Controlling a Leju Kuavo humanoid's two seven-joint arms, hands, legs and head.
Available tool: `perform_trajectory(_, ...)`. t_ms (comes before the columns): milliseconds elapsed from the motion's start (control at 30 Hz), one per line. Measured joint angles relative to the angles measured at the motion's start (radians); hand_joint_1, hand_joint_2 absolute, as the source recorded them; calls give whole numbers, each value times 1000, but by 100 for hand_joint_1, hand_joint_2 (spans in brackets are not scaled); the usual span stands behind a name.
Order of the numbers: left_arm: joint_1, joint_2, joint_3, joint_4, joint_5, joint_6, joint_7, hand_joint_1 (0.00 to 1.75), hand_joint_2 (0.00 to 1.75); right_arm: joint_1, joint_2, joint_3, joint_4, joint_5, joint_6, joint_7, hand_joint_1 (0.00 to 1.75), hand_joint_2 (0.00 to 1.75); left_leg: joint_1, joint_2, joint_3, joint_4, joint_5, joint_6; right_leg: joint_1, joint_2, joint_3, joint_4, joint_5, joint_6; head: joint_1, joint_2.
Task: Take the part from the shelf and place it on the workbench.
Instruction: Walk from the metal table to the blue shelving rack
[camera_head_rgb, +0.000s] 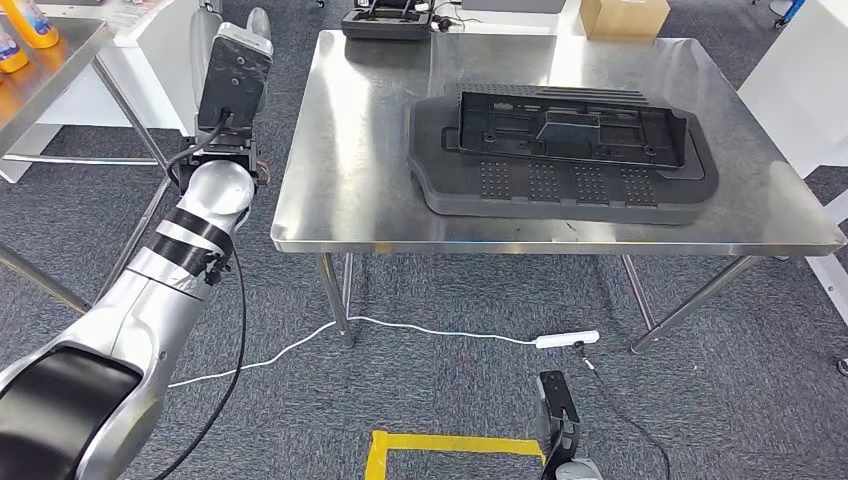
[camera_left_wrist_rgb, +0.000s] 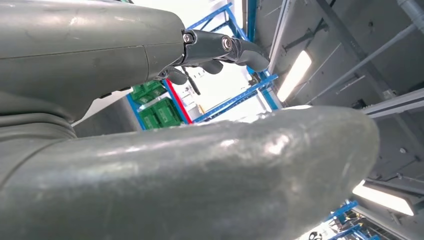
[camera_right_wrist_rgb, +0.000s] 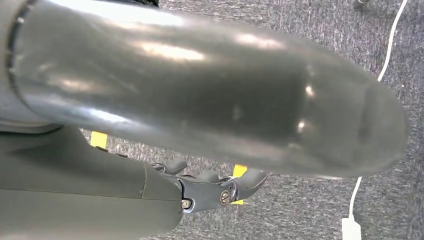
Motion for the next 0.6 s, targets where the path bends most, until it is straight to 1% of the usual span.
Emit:
perform_trajectory(33, 0, 0, 0, 1, 0, 0, 0, 0, 0, 0, -1, 0, 0, 0, 0, 0, 0, 0, 0, -3, 0, 0, 1, -2, 1, 1, 38, -64, 21, 4, 0, 0)
perform_trajectory(67, -2, 0, 0, 1, 0, 0, 0, 0, 0, -1, -2, 0, 0, 0, 0, -1, 0, 0, 0, -6, -1, 1, 2, -5, 1, 5, 81, -142, 40, 5, 0, 0)
perform_trajectory(100, -4, 0, 0, 1, 0, 1, 0, 0, 0, -1, -3, 1, 0, 1, 0, -1, 0, 0, -1, -9, -3, 1, 4, -9, 3, 8, 118, -206, 56, 3, -1, 0)
perform_trajectory(133, -5, 0, 0, 1, 0, 1, -1, 0, 0, -2, -4, 2, 0, 1, 0, -2, 0, 0, -2, -11, -5, 1, 6, -14, 6, 10, 142, -247, 65, -1, -1, 0)
perform_trajectory(167, -6, 0, 0, 1, 0, 1, -1, 0, 0, -2, -4, 2, 0, 1, 0, -2, 0, 0, -3, -13, -8, 0, 8, -20, 9, 11, 150, -261, 66, -7, -2, 0)
perform_trajectory(200, -7, 0, 0, 2, 0, 1, -1, 0, 0, -2, -4, 3, 0, 1, 0, -3, 0, 0, -3, -15, -10, -1, 11, -25, 12, 9, 151, -260, 69, -12, -2, 0)
perform_trajectory(233, -7, 0, -1, 2, 0, 1, -1, 0, 0, -2, -3, 4, 0, 1, 0, -4, 0, 0, -2, -16, -11, -1, 11, -31, 8, 6, 149, -260, 72, -17, -2, 0)
perform_trajectory(267, -8, 1, -1, 2, 0, 1, -1, 0, 0, -3, -3, 4, 0, 1, 0, -4, 0, 0, -1, -14, -16, 6, 5, -36, 5, 4, 148, -261, 75, -22, -3, 0)
perform_trajectory(300, -10, 2, 0, 3, 0, 1, -1, 0, 0, -3, -3, 4, 0, 1, 0, -4, 0, 0, 1, -10, -26, 28, -11, -43, 1, 1, 148, -263, 78, -31, -4, 0)
perform_trajectory(333, -12, 2, 0, 4, 0, 1, -1, 0, 0, -4, -3, 4, 0, 1, 1, -4, 0, 0, 3, -6, -45, 70, -38, -49, -3, -3, 148, -265, 80, -38, -6, 0)
perform_trajectory(400, -12, 3, 0, 6, 1, 1, -1, 0, 0, -4, -4, 4, 0, 1, 1, -4, 0, 0, 9, 0, -102, 200, -105, -61, -2, -8, 147, -264, 80, -46, -8, 0)
perform_trajectory(433, -10, 4, -1, 8, 1, 1, -1, 0, 0, -4, -4, 5, 0, 1, 1, -4, 0, 0, 13, 1, -127, 257, -125, -65, -1, -11, 147, -264, 80, -46, -8, 0)
perform_trajectory(467, -8, 4, -1, 10, 2, 1, -1, 0, 0, -4, -4, 5, 0, 1, 1, -4, 0, 0, 17, 2, -138, 284, -129, -69, -1, -13, 147, -264, 80, -46, -8, 0)
perform_trajectory(500, -7, 5, -1, 11, 3, 1, 0, 0, 0, -4, -3, 5, 0, 0, 1, -4, 0, 0, 21, 3, -130, 272, -115, -72, -2, -15, 147, -263, 80, -46, -8, 0)
perform_trajectory(533, -7, 5, -1, 13, 3, 1, 0, 0, 0, -4, -3, 5, 0, -2, 2, -4, 0, 0, 25, 7, -102, 222, -86, -74, -3, -15, 147, -261, 80, -45, -8, 0)
perform_trajectory(567, -9, 5, -1, 13, 3, 1, 0, 0, 0, -4, -3, 5, 0, -4, 4, -4, 0, 0, 30, 12, -64, 152, -56, -77, -5, -16, 147, -258, 79, -43, -8, 0)
perform_trajectory(600, -11, 6, -1, 13, 3, 1, 0, 0, 0, -5, -3, 5, 0, -6, 5, -4, 0, 0, 30, 15, -30, 89, -35, -79, -2, -17, 144, -255, 78, -40, -8, 0)
